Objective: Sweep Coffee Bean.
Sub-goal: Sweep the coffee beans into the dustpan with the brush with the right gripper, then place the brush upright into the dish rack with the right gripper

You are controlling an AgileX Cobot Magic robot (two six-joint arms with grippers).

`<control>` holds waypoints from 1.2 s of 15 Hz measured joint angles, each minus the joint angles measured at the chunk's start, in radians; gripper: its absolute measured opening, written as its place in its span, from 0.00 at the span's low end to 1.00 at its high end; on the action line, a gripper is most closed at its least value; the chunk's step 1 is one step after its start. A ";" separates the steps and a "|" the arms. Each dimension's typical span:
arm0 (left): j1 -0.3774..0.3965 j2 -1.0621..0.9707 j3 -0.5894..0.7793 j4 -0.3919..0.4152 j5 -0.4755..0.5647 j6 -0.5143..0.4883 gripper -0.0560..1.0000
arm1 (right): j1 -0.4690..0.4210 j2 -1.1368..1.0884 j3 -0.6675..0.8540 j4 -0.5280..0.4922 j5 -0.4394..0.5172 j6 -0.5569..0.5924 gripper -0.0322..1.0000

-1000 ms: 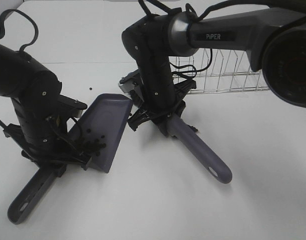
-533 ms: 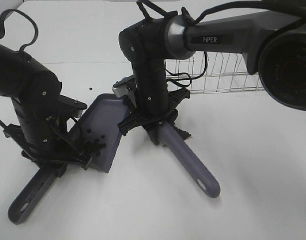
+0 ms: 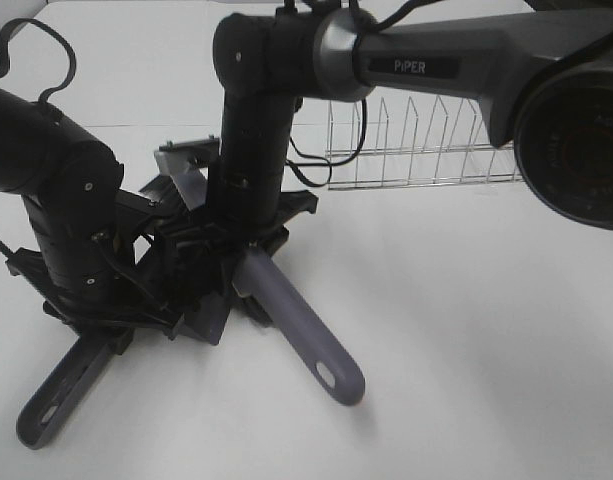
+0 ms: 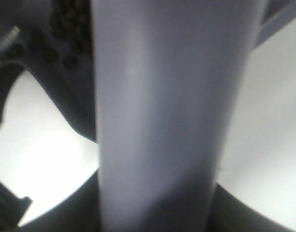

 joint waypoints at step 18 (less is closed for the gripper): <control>0.000 0.000 0.000 -0.002 -0.005 0.000 0.35 | -0.229 -0.392 0.210 -0.194 -0.011 0.048 0.31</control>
